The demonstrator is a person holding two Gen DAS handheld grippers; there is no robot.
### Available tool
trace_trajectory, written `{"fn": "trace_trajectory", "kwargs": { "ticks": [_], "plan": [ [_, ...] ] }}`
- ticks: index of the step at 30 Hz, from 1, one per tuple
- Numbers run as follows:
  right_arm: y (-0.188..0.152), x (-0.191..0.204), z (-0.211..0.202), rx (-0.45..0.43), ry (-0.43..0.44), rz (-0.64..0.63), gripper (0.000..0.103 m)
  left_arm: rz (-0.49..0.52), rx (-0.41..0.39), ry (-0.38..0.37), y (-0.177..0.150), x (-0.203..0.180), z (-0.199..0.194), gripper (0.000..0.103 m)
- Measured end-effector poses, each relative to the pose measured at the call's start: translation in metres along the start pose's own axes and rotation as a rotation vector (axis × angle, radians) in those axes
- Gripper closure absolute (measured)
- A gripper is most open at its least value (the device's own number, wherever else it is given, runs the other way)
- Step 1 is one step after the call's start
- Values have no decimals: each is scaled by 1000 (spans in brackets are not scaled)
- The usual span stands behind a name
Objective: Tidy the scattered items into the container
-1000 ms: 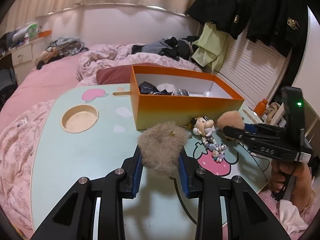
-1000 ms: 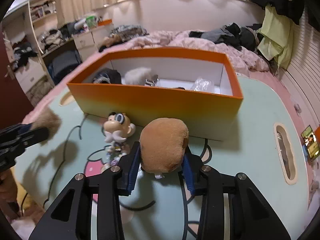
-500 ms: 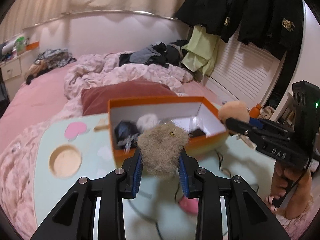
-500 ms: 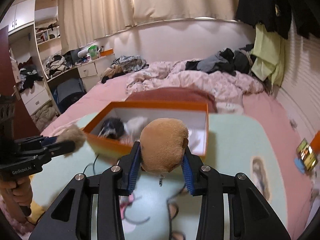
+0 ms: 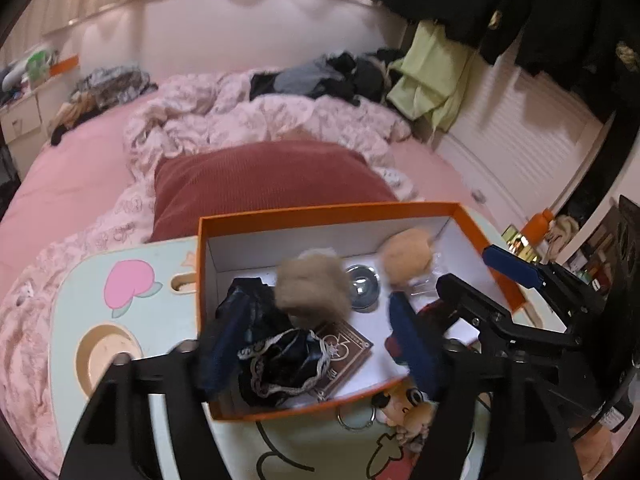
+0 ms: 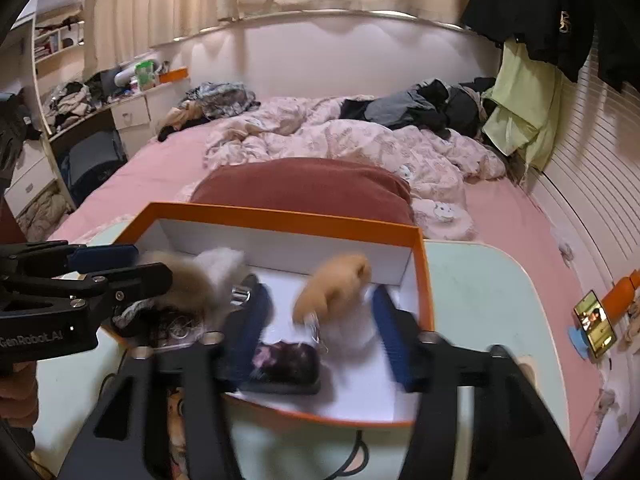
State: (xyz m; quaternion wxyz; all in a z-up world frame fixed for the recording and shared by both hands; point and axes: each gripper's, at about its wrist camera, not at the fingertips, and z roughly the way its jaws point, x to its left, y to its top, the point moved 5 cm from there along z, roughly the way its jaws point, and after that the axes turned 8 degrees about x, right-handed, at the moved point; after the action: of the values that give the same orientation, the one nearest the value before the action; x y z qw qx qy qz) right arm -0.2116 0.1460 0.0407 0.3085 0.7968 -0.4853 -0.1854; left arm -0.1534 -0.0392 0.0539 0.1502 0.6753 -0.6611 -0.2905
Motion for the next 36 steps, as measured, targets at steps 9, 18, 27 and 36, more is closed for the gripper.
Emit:
{"fn": "trace_trajectory", "kwargs": {
  "ticks": [9,18,27,36],
  "plan": [
    [-24,6,-50,-71,22,-4,31,35,-121,17,-36,-4,-55,12],
    [-91,0,-54,57,38,35,27,57,-3,51,-123,-5,-34,9],
    [-127,-6,-41,87,-67,46,20,81,41,152,-145,-3,-6,1],
    [-131,-4,-40,72,-74,27,8,90,20,145,-152,-5,-8,1]
  ]
}}
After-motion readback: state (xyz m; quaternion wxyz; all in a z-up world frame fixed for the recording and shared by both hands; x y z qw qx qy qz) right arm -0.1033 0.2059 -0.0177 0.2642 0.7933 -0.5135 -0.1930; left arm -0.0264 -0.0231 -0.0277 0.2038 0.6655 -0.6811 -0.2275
